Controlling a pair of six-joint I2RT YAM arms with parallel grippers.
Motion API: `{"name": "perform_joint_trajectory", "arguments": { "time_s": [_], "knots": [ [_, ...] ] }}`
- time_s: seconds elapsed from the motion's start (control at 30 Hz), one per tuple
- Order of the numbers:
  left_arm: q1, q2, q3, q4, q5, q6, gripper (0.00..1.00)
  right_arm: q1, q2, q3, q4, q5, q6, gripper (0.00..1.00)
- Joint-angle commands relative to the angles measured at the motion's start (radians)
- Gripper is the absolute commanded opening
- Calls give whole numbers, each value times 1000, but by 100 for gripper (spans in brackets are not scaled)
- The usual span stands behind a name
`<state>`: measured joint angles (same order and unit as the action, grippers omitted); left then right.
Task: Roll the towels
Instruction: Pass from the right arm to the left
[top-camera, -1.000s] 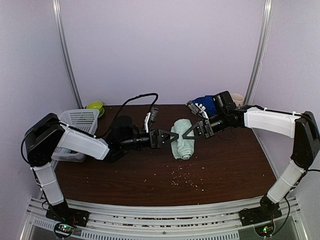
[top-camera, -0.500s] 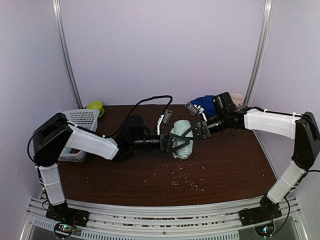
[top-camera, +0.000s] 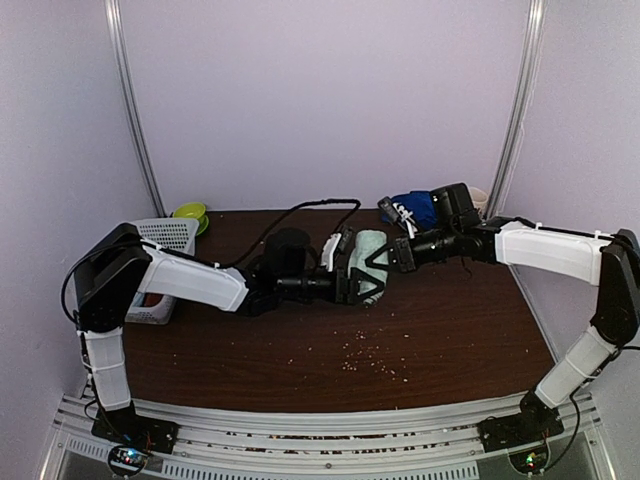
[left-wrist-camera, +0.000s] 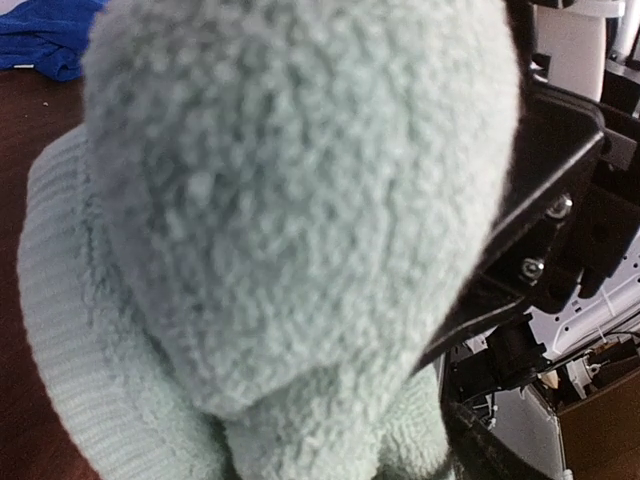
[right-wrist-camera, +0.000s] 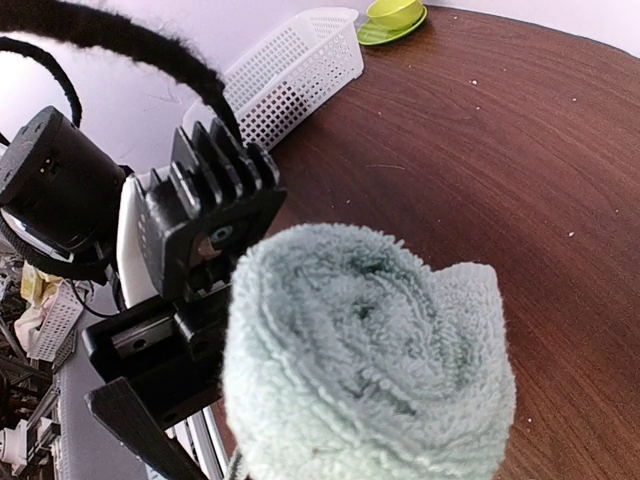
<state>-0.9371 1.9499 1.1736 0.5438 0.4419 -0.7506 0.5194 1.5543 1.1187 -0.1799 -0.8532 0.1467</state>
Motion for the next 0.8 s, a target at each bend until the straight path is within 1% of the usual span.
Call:
{"name": "perform_joint_trajectory", "arguments": {
  "time_s": [0.0,0.23,0.3,0.37,0.4,0.43,0.53,0.7,0.77],
  "knots": [
    [-14,19,49,-34,-4,42,76,23,13,-8,33,58,3,0],
    [-14,11,67,-95,-45,84,76,39,25,4,7,83,-23,0],
    [-14,1,64,-106,-54,106,77,39,34,10,2,10,-27,0],
    [-10,-11,50,-87,-35,131,84,39,37,19,-4,-56,-26,0],
    [-4,-17,38,-72,-14,138,90,39,36,21,-6,-76,-25,0],
    [5,-22,17,-34,26,140,96,39,34,22,-7,-100,-28,0],
    [42,-32,-73,171,164,88,98,39,30,23,-10,-176,-30,0],
    [58,-6,-66,241,273,71,98,42,24,28,-15,-286,-36,0],
    [58,10,-63,310,323,39,98,43,20,27,-21,-304,-45,0]
  ]
}}
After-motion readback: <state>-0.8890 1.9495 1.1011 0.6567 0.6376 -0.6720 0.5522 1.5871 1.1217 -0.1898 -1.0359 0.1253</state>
